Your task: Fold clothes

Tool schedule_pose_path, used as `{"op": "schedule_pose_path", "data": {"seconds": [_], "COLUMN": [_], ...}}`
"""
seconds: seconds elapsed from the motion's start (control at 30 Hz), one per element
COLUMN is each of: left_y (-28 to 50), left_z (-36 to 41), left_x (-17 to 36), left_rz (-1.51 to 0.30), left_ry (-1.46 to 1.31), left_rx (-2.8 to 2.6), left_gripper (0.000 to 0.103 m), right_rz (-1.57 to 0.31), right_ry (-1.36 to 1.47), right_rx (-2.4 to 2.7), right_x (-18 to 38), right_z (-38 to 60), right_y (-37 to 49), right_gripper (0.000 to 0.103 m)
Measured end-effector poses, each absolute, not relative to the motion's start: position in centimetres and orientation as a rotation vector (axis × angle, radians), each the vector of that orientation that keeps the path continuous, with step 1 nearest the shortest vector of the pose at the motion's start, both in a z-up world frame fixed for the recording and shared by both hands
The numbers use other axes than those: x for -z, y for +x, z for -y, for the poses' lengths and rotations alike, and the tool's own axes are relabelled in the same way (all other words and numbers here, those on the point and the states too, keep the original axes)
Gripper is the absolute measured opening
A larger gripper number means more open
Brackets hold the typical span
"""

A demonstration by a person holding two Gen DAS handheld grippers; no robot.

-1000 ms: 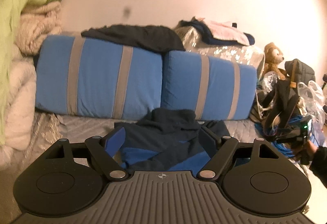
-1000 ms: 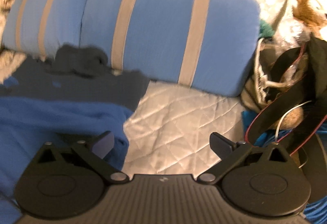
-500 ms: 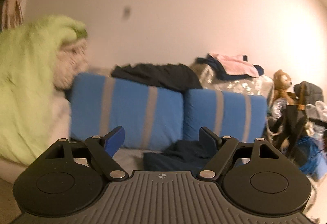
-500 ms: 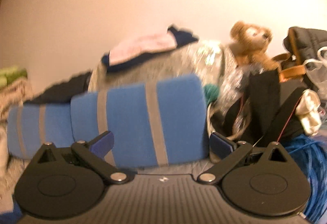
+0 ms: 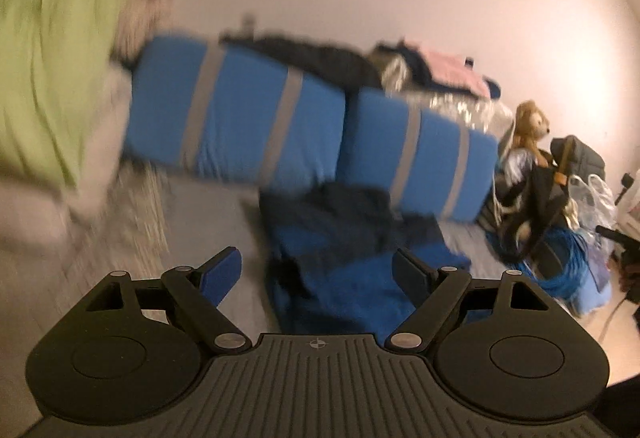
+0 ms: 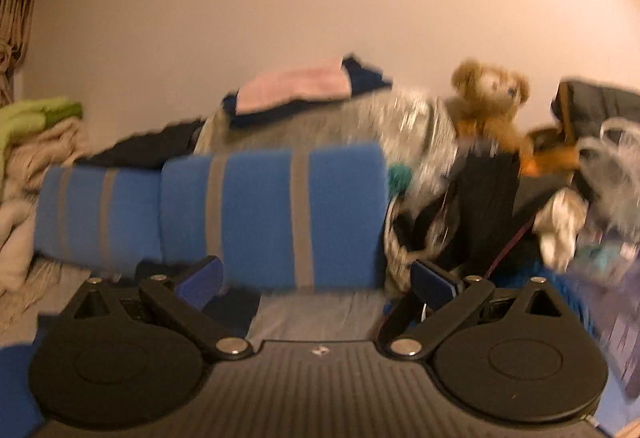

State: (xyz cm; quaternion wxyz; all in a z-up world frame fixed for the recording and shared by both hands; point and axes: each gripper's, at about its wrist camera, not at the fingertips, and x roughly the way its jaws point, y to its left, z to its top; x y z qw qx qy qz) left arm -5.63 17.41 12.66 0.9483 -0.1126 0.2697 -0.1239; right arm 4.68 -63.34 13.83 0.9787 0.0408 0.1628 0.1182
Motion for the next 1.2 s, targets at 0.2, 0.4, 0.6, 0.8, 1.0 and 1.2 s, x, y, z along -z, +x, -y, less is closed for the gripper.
{"op": "schedule_pose_path", "data": {"seconds": [0.2, 0.4, 0.6, 0.8, 1.0, 1.2], "left_y": [-3.6, -1.6, -0.6, -1.1, -1.9, -2.1], "left_z": [-18.6, -20.7, -20.1, -19.4, -18.9, -18.8], "left_x": [-4.9, 1.6, 4.2, 4.5, 3.0, 2.0], "left_rz": [-0.663, -0.776, -0.832, -0.840, -0.784, -0.772], "left_ry": [-0.470, -0.829, -0.979, -1.004, -0.950, -0.874], "left_rx": [0.315, 0.439, 0.542, 0.545, 0.497, 0.430], "left_gripper": [0.083, 0.082, 0.063, 0.019, 0.016, 0.016], "right_rz": [-0.426, -0.478, -0.534, -0.597, -0.664, -0.739], "right_ry": [0.154, 0.194, 0.201, 0.241, 0.289, 0.410], "right_rx": [-0.323, -0.362, -0.395, -0.411, -0.440, -0.512], "right_x": [-8.4, -6.1, -4.0, -1.3, 1.0, 4.0], "right_z": [62.3, 60.9, 59.5, 58.5, 57.8, 57.7], "right_y": [2.9, 2.4, 2.4, 2.6, 3.0, 3.3], "right_gripper": [0.103, 0.103, 0.103, 0.103, 0.103, 0.103]}}
